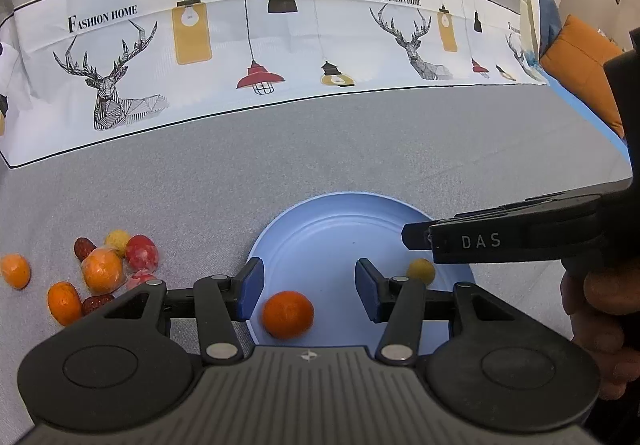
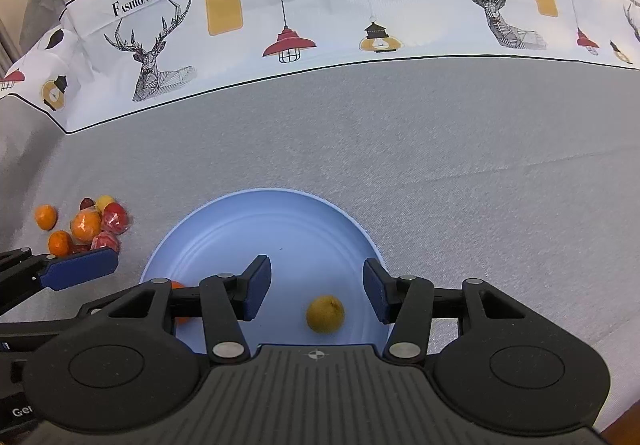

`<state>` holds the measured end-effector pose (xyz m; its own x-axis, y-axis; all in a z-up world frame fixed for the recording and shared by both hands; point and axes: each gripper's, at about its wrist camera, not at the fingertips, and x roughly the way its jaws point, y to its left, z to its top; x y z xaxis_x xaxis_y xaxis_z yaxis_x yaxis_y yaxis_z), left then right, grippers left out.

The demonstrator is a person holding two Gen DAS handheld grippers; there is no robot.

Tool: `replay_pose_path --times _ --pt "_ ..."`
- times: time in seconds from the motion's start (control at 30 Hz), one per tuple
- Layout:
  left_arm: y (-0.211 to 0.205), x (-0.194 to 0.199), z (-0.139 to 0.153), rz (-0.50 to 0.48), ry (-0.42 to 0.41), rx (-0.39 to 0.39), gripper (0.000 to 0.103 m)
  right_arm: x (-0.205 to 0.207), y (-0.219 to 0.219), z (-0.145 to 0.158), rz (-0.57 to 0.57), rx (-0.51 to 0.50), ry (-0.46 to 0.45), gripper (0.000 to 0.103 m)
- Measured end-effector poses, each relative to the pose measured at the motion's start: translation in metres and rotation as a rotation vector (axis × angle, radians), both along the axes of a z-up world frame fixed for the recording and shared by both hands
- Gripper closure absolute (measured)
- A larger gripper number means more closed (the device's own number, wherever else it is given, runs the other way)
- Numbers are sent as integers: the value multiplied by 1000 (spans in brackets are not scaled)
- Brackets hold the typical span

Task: Organize fruits
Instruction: 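Open the left gripper to drop the mandarin while the right gripper releases the yellow fruit onto the plate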

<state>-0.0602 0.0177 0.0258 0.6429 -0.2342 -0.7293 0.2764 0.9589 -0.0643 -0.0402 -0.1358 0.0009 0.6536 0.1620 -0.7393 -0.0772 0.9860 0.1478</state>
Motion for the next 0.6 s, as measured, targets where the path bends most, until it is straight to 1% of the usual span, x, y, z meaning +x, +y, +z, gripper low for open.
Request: replay_pose_path --times 0.6 --pt "3 0 3 12 -7 -11 47 -1 -2 3 -24 2 -28 50"
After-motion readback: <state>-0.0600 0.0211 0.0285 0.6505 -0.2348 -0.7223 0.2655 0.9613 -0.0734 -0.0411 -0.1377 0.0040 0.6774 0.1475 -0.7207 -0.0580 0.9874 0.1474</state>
